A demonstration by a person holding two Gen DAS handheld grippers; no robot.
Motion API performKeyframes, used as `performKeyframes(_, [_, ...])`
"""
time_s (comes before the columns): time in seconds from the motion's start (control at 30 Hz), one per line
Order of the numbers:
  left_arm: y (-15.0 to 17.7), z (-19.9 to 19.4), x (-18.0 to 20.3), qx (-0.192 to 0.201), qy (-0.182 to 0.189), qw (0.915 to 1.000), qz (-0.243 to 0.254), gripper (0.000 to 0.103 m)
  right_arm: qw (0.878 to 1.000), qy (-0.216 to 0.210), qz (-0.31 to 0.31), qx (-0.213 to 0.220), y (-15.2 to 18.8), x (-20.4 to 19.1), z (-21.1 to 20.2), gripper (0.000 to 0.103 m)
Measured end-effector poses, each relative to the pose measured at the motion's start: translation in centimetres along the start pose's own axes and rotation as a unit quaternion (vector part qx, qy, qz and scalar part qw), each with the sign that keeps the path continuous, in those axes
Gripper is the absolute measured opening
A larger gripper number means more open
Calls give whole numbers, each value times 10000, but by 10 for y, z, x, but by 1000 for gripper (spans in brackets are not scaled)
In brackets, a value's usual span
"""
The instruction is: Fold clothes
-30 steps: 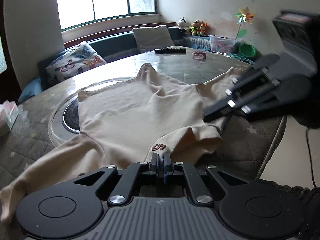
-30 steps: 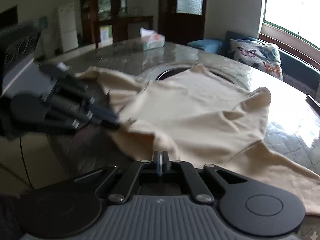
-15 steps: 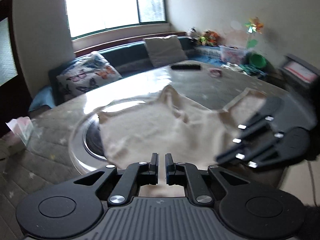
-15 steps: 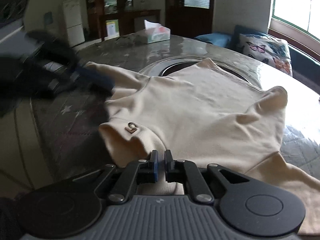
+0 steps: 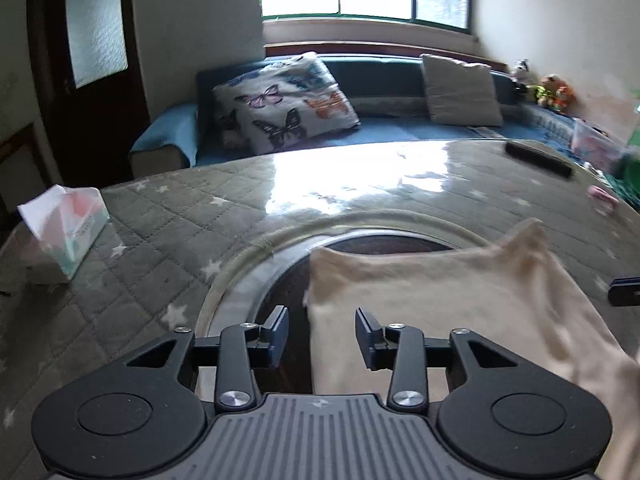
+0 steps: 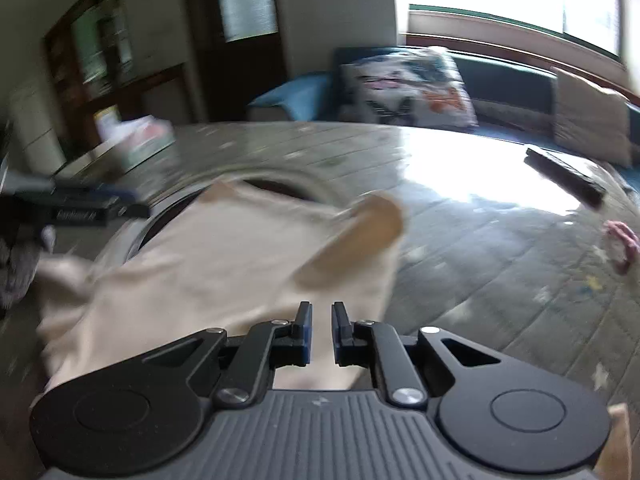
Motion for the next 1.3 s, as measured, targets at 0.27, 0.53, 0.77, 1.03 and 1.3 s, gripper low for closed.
performKeyframes(0.27, [-10, 49, 1, -211, 9, 9997, -129, 39, 9967, 183, 770, 185, -28, 63, 37, 20])
performKeyframes(0.53, [-9, 58, 6, -237, 193, 9995, -114, 9, 9962, 41, 856, 133, -37, 73, 69, 20])
performKeyframes(0.77, [-14, 42, -6, 152, -187, 9995, -194, 8, 9961, 37, 861, 186, -37, 75, 79, 15])
performKeyframes(1.03, [-11, 55, -8, 49, -374, 9992, -115, 8, 9971, 646, 363, 165, -42, 64, 90, 4])
performKeyframes(1.3, [-6, 55, -16, -94, -368, 9990, -236, 12, 9980, 567, 219, 177, -48, 57, 74, 11])
Point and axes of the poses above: each gripper's, at about its wrist camera, not at the fingertips, and z roughly the way its jaws point, x to its right, y to its underside, the point moved 4 cm from there along z, roughly the way its jaws point, and after that the axes turned 13 degrees about -y, right-handed, at the moved point
